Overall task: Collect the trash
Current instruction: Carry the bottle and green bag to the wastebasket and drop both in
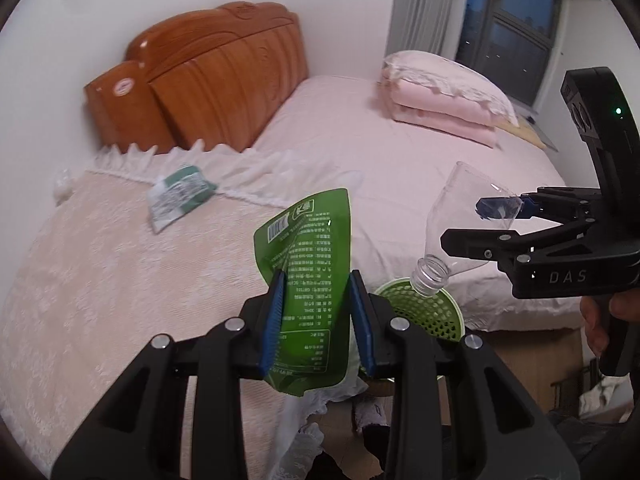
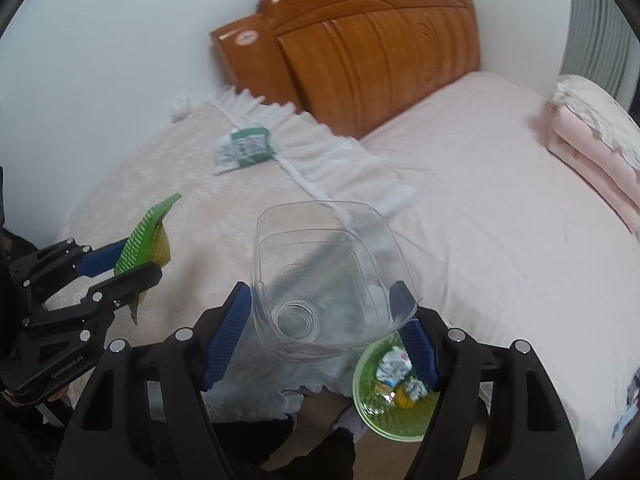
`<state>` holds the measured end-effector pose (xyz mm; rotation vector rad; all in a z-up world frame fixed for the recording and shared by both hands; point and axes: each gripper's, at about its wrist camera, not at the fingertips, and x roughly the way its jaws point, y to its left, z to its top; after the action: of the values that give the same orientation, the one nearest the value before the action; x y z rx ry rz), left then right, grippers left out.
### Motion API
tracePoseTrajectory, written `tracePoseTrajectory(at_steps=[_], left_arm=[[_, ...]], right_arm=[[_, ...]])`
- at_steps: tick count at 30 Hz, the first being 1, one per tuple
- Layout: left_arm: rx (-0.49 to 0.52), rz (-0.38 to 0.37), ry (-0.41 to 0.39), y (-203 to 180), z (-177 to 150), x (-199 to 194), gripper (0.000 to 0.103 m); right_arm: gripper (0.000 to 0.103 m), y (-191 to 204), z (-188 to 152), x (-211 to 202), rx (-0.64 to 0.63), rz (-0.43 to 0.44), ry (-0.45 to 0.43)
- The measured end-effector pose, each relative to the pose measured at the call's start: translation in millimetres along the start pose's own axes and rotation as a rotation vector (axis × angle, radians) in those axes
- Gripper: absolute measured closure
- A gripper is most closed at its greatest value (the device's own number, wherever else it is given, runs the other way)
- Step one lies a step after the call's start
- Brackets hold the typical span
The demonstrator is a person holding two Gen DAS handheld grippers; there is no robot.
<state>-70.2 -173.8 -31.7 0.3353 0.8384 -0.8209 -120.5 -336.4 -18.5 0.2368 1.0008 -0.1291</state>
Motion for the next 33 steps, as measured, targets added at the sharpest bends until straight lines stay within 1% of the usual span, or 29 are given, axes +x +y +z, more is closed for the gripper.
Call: tracePoseTrajectory(at_steps=[2, 3, 7, 12, 14, 17, 19, 21, 22, 23, 25, 26, 27, 30, 33], left_arm=[[0.044, -0.042, 0.020, -26, 6, 13, 0.072], [0.064, -0.061, 0.031, -37, 9, 18, 0.072], [0.143, -0.100, 0.073, -82, 16, 42, 0.072], [0.170, -0.159, 0.154, -117, 17, 74, 0.072], [0.192, -0.168, 0.193, -131, 14, 92, 0.072], [0.240, -0.156, 0.250, -150, 9, 124, 0.072], [0.250, -0.154, 0.299, -160, 5, 143, 0.072], [0.252, -0.161, 0.331, -167, 2, 155, 0.072], [0.251, -0.155, 0.334, -170, 2, 158, 0.069], [0.250, -0.158, 0.334, -173, 3, 159, 0.064], [0.251, -0.158, 0.316, -177, 6, 157, 0.028], [0.252, -0.153, 0.298, -179, 8, 154, 0.023], [0.255, -0.160, 0.283, -180, 10, 151, 0.021], [0.244, -0.161, 0.272, -181, 15, 147, 0.011], [0.247, -0.118, 0.259, -176, 18, 142, 0.008]], right_arm=[[0.031, -34, -18, -8, 0.068, -0.041, 0.010], [0.031, -34, -18, -8, 0.068, -0.041, 0.010], [0.031, -83, -44, -12, 0.172, -0.080, 0.021], [0.031, -129, -63, -16, 0.232, -0.087, 0.011], [0.031, -145, -67, -17, 0.242, -0.082, 0.004], [0.031, -166, -72, -14, 0.251, -0.076, 0.010], [0.031, -175, -73, -14, 0.254, -0.075, 0.018], [0.031, -184, -75, -12, 0.258, -0.077, 0.027], [0.031, -185, -74, -12, 0.260, -0.078, 0.030], [0.031, -189, -75, -11, 0.266, -0.080, 0.034], [0.031, -193, -74, -8, 0.275, -0.082, 0.041], [0.031, -196, -75, -6, 0.281, -0.081, 0.044], [0.031, -198, -75, -5, 0.283, -0.080, 0.046], [0.031, -203, -76, -1, 0.289, -0.074, 0.054], [0.031, -206, -75, 3, 0.284, -0.067, 0.060]])
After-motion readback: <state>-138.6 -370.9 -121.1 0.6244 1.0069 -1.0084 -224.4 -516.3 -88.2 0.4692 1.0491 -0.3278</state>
